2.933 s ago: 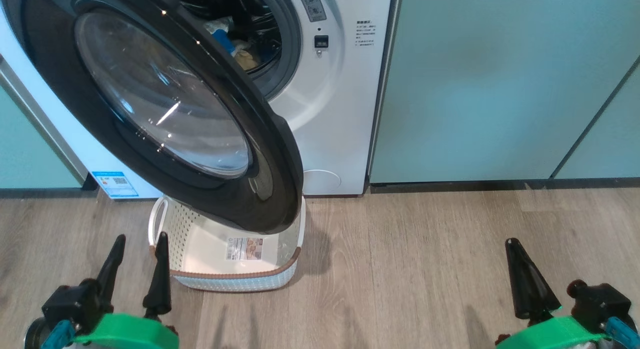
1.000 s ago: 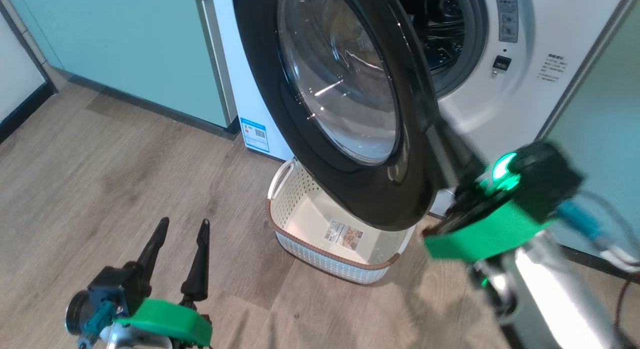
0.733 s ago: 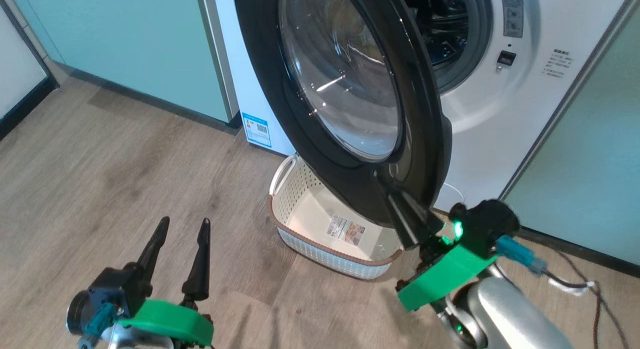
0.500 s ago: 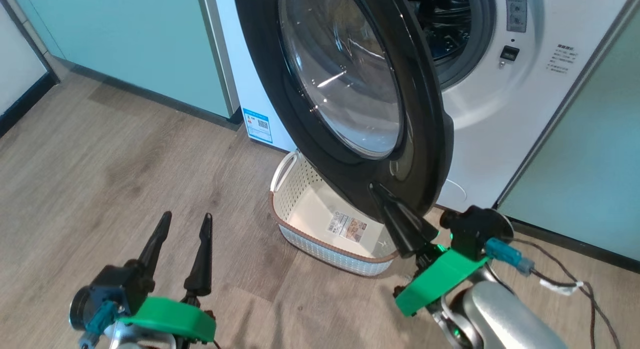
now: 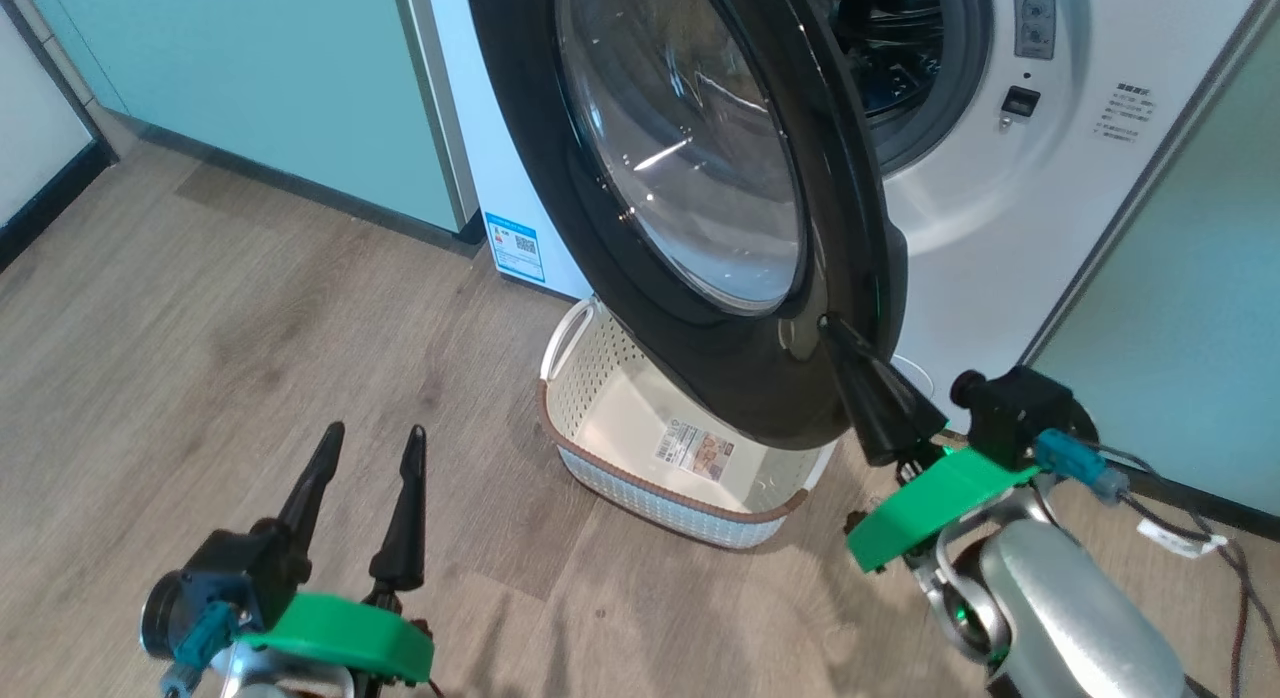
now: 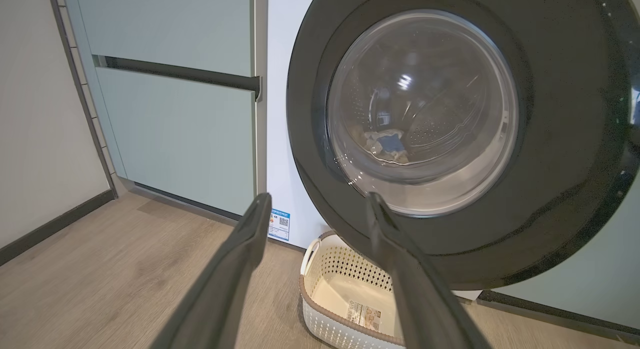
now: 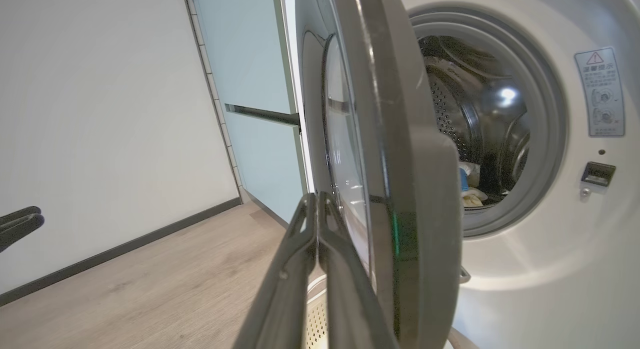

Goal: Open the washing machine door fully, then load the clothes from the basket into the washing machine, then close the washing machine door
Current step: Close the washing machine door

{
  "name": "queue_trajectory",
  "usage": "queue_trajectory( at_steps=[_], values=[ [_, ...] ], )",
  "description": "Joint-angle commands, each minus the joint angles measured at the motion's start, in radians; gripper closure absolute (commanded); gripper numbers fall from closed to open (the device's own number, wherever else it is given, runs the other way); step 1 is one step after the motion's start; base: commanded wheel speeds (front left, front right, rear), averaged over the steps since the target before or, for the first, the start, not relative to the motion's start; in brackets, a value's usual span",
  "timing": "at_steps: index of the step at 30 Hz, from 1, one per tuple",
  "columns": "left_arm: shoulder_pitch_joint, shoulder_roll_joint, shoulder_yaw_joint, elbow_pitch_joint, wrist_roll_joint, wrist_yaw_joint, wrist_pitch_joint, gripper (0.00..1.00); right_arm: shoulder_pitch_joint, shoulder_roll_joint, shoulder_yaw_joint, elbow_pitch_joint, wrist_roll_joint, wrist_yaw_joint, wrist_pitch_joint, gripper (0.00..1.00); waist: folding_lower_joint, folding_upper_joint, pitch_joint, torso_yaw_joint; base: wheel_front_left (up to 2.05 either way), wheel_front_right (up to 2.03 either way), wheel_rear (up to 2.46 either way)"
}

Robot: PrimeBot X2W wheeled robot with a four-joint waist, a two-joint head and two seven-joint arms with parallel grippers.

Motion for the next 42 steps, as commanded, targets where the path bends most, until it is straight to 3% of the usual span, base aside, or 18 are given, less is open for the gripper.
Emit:
queue_trajectory(
  at_steps=[1, 16, 28, 42],
  values=[
    [-0.058, 0.012, 0.033, -0.028, -0.005, 0.007, -0.01, 0.0, -0.05, 0.008, -0.003, -0.02, -0.008, -0.003, -0.007, 1.0, 0.0, 0.0, 0.0, 0.0, 0.0, 0.0, 0.0],
    [-0.075, 0.014, 0.018, -0.023, -0.015, 0.005, -0.019, 0.0, -0.092, 0.008, -0.047, 0.051, -0.031, -0.003, -0.007, 1.0, 0.0, 0.0, 0.018, 0.011, 0.0, 0.0, 0.0],
    [-0.085, 0.019, 0.002, -0.02, -0.005, 0.014, -0.027, 0.0, -0.127, 0.0, -0.177, 0.091, -0.077, -0.003, -0.007, 1.0, 0.0, 0.0, 0.042, 0.025, 0.0, 0.0, 0.0],
    [-0.109, 0.002, -0.019, -0.01, -0.021, 0.005, -0.042, 0.0, -0.217, -0.062, -0.348, 0.15, -0.141, -0.003, -0.007, 1.0, 0.0, 0.0, 0.109, 0.081, 0.0, 0.0, 0.0]
  ],
)
